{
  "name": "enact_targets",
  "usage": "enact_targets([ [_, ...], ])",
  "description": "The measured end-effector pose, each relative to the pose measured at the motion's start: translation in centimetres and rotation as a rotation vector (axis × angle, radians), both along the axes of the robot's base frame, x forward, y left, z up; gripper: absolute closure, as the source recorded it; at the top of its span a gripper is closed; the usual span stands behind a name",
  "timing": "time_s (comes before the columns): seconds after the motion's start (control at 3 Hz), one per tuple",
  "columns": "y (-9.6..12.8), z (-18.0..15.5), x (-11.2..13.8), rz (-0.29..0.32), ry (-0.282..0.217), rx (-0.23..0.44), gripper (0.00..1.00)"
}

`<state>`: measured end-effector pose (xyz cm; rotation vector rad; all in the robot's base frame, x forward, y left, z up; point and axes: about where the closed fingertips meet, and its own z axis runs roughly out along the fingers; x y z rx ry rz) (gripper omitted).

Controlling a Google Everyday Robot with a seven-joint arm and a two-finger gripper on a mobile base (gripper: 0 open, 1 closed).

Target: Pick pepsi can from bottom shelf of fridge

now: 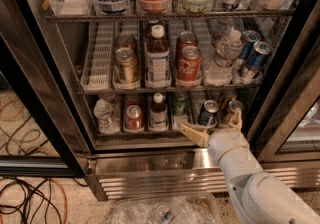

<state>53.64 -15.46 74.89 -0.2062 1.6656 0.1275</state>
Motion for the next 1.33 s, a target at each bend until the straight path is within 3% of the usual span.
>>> enact_targets([
  [1.33,-2.9,-10.5,-2.2,0.022,-0.045,0.006,0.0],
])
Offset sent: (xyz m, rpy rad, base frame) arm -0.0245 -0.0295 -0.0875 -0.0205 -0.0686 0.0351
